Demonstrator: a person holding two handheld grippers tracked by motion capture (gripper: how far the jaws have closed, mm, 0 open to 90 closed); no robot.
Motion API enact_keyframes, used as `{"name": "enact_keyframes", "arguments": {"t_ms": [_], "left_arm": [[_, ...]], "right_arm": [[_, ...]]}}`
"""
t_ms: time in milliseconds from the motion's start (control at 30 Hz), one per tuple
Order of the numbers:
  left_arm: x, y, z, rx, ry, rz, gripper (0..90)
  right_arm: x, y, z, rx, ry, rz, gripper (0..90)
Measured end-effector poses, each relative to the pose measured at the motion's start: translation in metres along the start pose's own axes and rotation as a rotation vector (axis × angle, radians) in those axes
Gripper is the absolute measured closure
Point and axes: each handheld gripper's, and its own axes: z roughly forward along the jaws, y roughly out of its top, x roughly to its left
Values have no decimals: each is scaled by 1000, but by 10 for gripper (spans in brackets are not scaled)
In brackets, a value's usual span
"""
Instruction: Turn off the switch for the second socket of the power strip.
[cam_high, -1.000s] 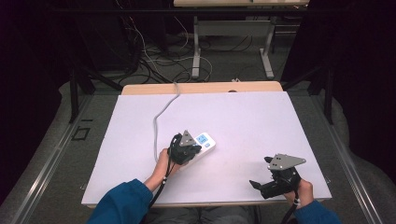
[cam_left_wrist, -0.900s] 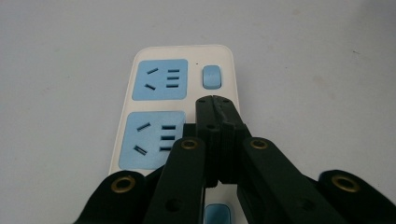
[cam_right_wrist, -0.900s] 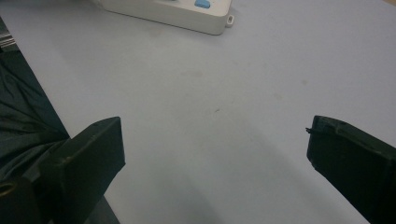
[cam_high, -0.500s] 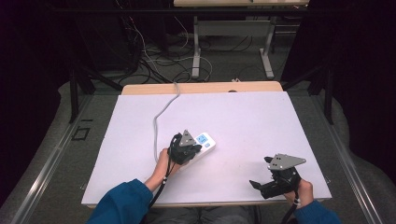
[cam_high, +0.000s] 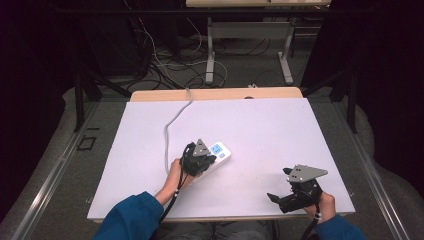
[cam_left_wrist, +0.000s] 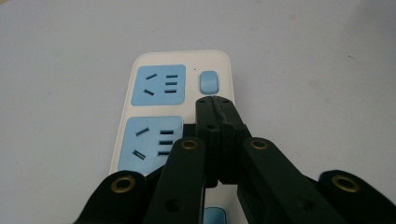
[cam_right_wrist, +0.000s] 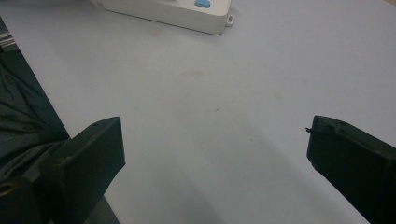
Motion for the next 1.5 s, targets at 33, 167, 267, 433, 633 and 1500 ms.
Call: {"name": "enact_keyframes", "arguments": {"t_ms": [33,167,267,433,633,1500], "left_arm": [[0,0,0,0,0,0,900],[0,0,0,1,2,1,900],[0,0,0,2,0,-2,900],[1,1,-3,-12,9,-14,900],[6,8,-15,-64,13,-28,900],[12,13,-32,-26,58,-50,188]], "right_arm": [[0,0,0,-6,-1,1,34],[1,0,1,-14,-10,15,34],[1,-1,1,-14,0,9,34],[1,0,0,-14,-5,13,34],[1,0,0,-11,-2,11,34],[2,0,0,-13,-11,8,35]]}}
